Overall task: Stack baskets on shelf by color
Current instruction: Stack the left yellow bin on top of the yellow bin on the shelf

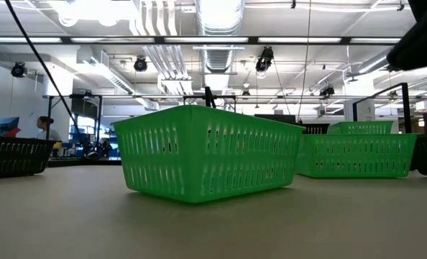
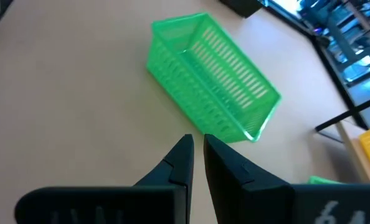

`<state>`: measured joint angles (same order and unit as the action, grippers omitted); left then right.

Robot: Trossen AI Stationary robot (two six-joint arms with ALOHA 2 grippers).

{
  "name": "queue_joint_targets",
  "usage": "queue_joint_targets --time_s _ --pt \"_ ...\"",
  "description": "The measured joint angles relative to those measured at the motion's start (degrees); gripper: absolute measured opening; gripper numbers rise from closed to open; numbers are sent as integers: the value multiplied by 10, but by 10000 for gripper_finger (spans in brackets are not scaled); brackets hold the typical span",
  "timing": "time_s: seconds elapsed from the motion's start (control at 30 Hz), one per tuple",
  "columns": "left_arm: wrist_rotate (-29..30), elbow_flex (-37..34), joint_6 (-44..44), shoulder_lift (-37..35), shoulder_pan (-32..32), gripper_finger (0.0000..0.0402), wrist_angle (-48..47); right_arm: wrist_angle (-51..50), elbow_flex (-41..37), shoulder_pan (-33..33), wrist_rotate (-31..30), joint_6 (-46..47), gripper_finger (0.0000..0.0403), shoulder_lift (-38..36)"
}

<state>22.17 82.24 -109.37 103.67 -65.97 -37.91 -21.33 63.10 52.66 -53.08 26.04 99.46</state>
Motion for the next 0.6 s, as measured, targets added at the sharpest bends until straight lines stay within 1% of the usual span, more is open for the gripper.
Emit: queue_joint_targets --time_s 0.03,0.1,0.17,0.33,0.4,0.47,0.53,0.6 --pt "-9 -2 -9 3 -1 29 8 2 1 0 -5 0 30 0" --pt "-48 -3 -7 6 1 40 33 3 -3 0 -12 0 30 -3" --pt "-57 -3 3 6 2 60 33 7 -7 -1 -15 0 30 -5" --pt "-67 -16 2 -4 9 128 21 6 -15 -1 -21 9 30 -3" --pt "-89 -21 -7 -8 16 156 6 6 -16 -1 -22 10 30 -1" --pt "-128 -25 -27 -8 23 179 -29 6 -16 0 -22 10 30 -1" --pt "-150 -34 -29 -6 31 191 -34 6 -16 0 -23 10 30 -1" --pt "-155 -40 -29 -2 39 196 -31 6 -16 0 -23 10 30 -1"
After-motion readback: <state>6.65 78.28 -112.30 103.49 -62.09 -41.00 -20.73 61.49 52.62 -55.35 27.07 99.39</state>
